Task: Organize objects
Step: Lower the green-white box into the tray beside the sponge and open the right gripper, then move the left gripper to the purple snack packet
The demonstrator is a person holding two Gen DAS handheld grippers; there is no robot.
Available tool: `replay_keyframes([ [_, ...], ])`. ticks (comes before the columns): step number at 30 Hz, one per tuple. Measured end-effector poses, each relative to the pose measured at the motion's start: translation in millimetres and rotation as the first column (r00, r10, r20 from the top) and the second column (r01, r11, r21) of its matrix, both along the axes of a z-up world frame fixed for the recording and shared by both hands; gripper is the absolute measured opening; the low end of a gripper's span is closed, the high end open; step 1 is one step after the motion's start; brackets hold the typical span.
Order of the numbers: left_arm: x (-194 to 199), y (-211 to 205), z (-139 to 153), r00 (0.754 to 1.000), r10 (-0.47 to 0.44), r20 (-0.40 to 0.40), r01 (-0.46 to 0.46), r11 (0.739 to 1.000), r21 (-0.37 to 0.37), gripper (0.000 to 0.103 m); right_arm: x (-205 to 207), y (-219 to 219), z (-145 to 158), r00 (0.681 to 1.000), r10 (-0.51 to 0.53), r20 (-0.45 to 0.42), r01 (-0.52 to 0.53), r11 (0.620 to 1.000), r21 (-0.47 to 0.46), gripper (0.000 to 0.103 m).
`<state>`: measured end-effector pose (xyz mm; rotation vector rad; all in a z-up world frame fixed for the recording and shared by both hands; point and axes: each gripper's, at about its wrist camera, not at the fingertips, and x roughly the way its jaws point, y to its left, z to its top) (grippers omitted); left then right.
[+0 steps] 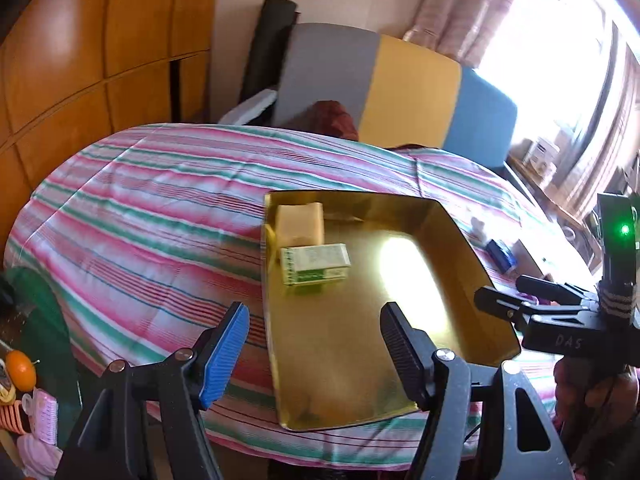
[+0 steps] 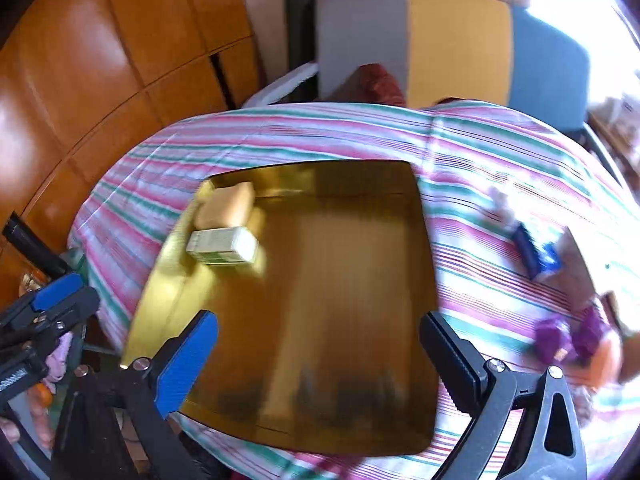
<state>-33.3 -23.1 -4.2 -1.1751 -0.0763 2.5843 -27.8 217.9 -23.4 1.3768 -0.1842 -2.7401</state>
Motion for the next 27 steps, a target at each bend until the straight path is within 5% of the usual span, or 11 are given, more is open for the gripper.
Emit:
replay_keyframes([
  [16,17,78,0,0.985,-0.172,0.016,0.173,0.982,-0.072,0.068,59,139,7,0.957,-0.284,-0.068,0.285,0.959,0.010,0.103],
  [27,26,146,6,0.934,-0.355,0.027,0.356,0.933,-0.045,0.067,106,276,3,0.811,-0.580,-0.081,0.580,0.814,-0.023,0.103],
])
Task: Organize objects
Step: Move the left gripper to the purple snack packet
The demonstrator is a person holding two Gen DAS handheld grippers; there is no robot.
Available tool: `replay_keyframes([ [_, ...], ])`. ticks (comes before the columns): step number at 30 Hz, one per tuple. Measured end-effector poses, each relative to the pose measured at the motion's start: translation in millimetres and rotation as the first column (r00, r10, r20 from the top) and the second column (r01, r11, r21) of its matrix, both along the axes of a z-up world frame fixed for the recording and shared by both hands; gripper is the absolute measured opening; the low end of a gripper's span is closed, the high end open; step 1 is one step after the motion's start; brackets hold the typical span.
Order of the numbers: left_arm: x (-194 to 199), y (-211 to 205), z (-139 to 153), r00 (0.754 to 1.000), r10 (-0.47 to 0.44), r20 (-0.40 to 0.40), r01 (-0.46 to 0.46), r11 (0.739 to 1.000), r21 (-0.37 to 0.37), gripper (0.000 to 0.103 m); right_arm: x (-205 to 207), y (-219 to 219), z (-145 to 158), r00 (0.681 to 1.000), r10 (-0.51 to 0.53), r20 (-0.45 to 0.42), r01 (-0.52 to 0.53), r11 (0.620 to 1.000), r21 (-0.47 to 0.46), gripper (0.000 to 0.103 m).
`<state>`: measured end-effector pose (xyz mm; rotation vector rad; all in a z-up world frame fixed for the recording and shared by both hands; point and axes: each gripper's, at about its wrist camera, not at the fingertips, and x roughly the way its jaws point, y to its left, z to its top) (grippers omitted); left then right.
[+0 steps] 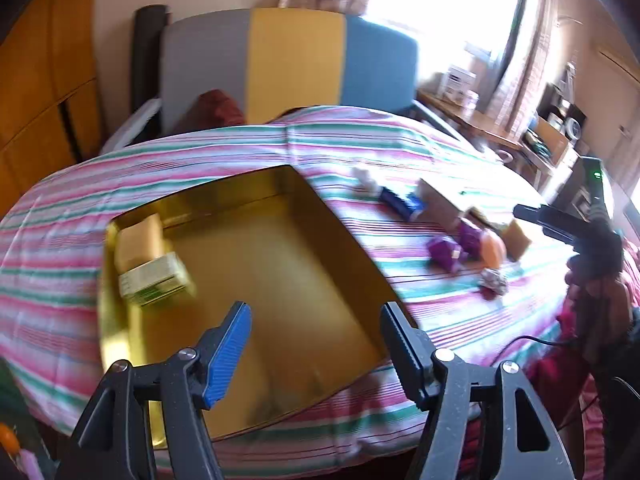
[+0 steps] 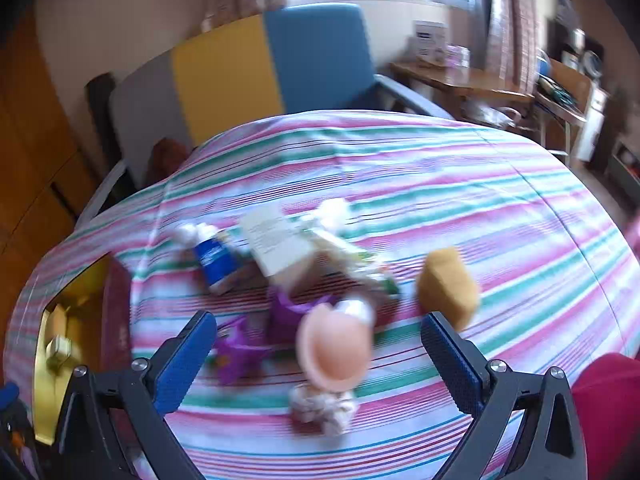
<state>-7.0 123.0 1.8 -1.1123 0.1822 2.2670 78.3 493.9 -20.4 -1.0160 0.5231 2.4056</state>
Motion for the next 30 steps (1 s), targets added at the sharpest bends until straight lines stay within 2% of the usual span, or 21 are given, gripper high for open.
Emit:
replay_keyframes([
  [3,3,22,0,0.998,-0.056,0.009,0.056,0.998,-0.003,0.065,13,29,-11,0.996,-0.084,-0.024,0.082,0.995,-0.057,0.103],
  [5,6,38,-1,0.996,-0.092,0.013,0.092,0.996,-0.016,0.064,21,45,-21,0.989,-0.143,-0.030,0.138,0.981,-0.138,0.103],
  [7,7,54,-4,0.992,-0.125,0.027,0.126,0.992,-0.020,0.062,26,53,-20,0.982,-0.168,-0.085,0.149,0.969,-0.199,0.103],
  [13,7,110,-13,0.962,-0.234,0.138,0.232,0.972,0.034,0.055,22,49,-19,0.983,-0.154,-0.102,0.130,0.969,-0.210,0.103],
  [17,-3,153,-25,0.936,-0.260,0.238,0.252,0.966,0.064,0.053,26,49,-20,0.981,-0.147,-0.123,0.114,0.964,-0.242,0.103],
  [22,-24,199,-50,0.921,-0.205,0.332,0.201,0.978,0.048,0.053,26,50,-20,0.980,-0.138,-0.146,0.096,0.960,-0.262,0.103],
  [26,-47,215,-75,0.903,-0.092,0.420,0.090,0.996,0.023,0.053,30,53,-19,0.974,-0.149,-0.173,0.094,0.953,-0.289,0.103],
  [30,-67,223,-96,0.871,-0.007,0.491,0.001,1.000,0.013,0.053,33,57,-20,0.970,-0.157,-0.189,0.089,0.942,-0.323,0.103],
])
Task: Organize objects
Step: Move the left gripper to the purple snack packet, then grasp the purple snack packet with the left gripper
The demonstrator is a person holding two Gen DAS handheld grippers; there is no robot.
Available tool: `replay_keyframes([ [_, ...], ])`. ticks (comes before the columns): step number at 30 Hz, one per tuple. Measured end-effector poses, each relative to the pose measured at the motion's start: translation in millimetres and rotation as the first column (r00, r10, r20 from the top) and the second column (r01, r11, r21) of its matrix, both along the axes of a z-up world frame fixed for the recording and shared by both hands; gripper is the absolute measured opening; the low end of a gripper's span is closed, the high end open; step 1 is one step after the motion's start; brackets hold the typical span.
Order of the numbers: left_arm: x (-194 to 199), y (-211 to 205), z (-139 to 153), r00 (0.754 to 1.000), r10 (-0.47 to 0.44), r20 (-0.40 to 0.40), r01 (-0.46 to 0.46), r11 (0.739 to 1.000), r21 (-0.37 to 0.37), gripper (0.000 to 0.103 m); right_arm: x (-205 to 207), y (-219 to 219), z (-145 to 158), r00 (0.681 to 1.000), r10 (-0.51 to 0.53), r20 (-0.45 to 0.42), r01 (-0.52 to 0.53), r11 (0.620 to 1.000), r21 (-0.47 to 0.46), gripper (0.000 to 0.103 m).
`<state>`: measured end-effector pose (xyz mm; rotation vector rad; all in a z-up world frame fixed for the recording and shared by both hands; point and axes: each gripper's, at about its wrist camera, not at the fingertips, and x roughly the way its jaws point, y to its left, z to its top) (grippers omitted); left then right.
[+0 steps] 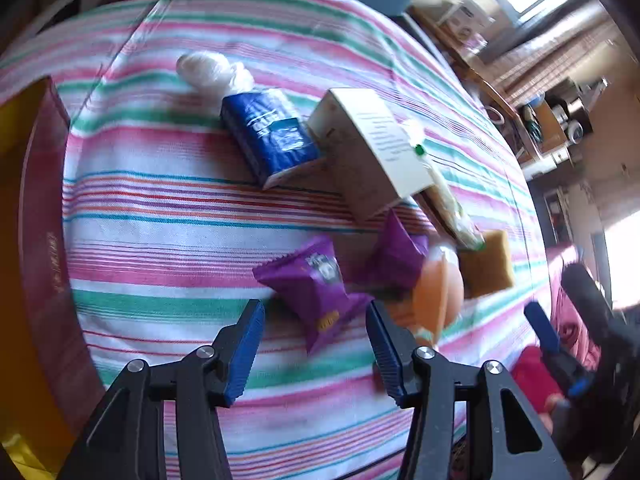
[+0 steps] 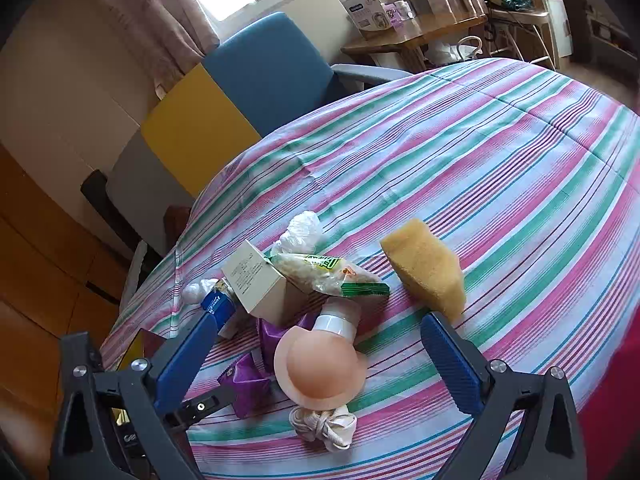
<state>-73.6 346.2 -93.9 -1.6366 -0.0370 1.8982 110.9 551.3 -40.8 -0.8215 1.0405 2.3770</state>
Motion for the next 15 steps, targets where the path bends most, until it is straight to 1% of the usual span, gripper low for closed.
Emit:
replay_keyframes([
  [2,-6,4,-6,0.999,0.027,0.019,-0.027,1.000,-0.001,0.053,1,1,-1,1.000,-0.001,-0.008,0.001,1.000,-0.012,0.103],
  [5,-7,13,-14,1.000,0.022,0.021,-0.021,1.000,-0.018,0.053,2,3,-1,1.000,-0.009,-0.014,0.008,1.000,-0.023,0.103],
  [7,-5,17,-15,1.000,0.013,-0.004,-0.013,1.000,-0.024,0.053,3,5,-2,1.000,-0.010,-0.019,0.010,0.999,-0.034,0.103],
  [9,-4,20,-14,0.999,-0.015,-0.033,0.014,0.999,-0.029,0.053,2,6,-3,1.000,-0.012,-0.018,0.011,0.999,-0.039,0.103],
  [10,-3,21,-13,0.999,-0.032,-0.044,0.030,0.999,-0.032,0.052,2,6,-3,1.000,-0.013,-0.017,0.012,0.999,-0.038,0.103],
  [11,-1,20,-12,0.996,-0.052,-0.066,0.050,0.998,-0.042,0.044,2,6,-3,1.000,-0.013,-0.014,0.013,0.999,-0.034,0.103],
  [13,7,18,-11,0.987,-0.106,-0.123,0.098,0.993,-0.072,0.035,0,5,-3,1.000,-0.009,-0.005,0.009,1.000,-0.028,0.103],
  [15,12,14,-9,0.980,-0.135,-0.145,0.126,0.989,-0.073,0.034,-2,4,-3,1.000,-0.002,0.006,0.002,1.000,-0.022,0.103],
])
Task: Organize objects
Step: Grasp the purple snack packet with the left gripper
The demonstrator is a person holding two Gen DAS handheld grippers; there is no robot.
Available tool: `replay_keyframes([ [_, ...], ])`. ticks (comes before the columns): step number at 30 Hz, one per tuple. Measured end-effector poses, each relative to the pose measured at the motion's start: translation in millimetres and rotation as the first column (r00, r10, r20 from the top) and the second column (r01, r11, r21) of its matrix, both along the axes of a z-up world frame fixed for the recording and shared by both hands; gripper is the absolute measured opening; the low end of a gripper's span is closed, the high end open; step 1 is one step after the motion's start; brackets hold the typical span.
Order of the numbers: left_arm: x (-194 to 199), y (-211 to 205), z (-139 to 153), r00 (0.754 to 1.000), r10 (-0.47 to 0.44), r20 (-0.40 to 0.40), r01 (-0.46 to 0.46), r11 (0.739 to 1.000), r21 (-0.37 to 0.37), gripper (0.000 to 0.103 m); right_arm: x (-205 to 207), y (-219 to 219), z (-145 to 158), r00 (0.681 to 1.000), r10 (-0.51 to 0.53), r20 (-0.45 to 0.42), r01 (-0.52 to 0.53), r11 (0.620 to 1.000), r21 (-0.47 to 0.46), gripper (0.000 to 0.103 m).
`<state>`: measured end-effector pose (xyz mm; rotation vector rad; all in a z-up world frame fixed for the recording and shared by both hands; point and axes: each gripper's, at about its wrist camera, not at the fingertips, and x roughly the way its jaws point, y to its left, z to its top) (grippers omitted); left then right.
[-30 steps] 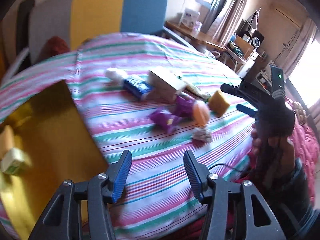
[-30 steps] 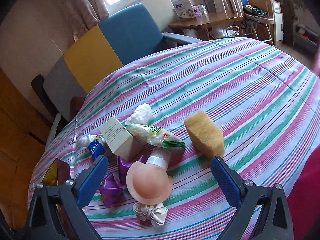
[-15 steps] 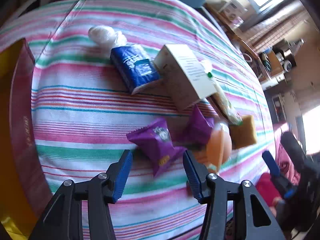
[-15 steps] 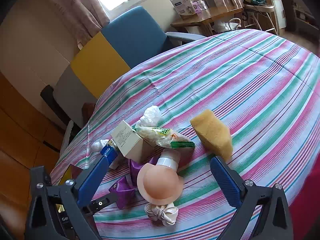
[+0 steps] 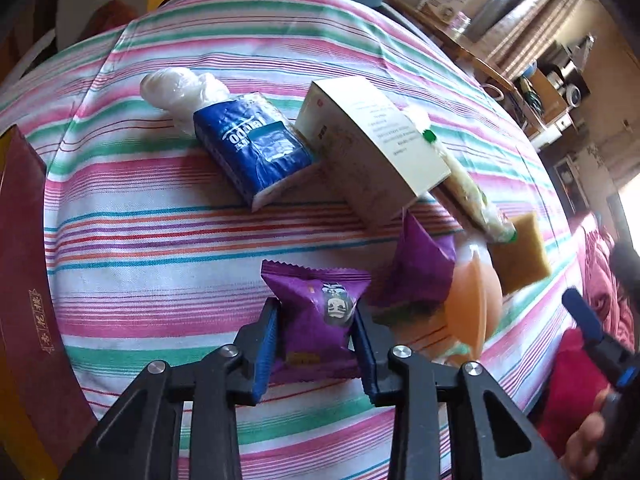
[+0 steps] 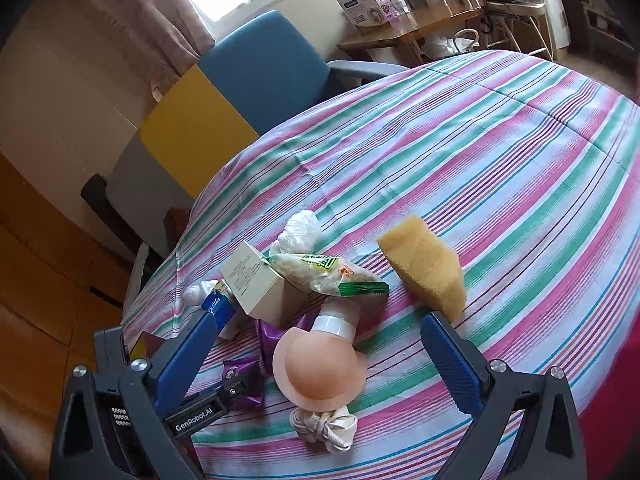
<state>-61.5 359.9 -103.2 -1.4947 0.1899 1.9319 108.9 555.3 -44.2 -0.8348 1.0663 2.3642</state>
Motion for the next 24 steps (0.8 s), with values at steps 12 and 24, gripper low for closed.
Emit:
replay_keyframes([
  [12,46,-43,49,0.985,-0.102,-0.141,0.114,0.990,0.079,0.033,-16,-2,-20,0.994,0.075,0.081,-0.069,0.994,-0.079,0.096],
  [24,69,-81,75,0.984,-0.123,-0.129,0.145,0.973,0.179,0.033,-52,6,-60,0.969,0.152,0.193,-0.106,0.967,-0.233,0.093],
])
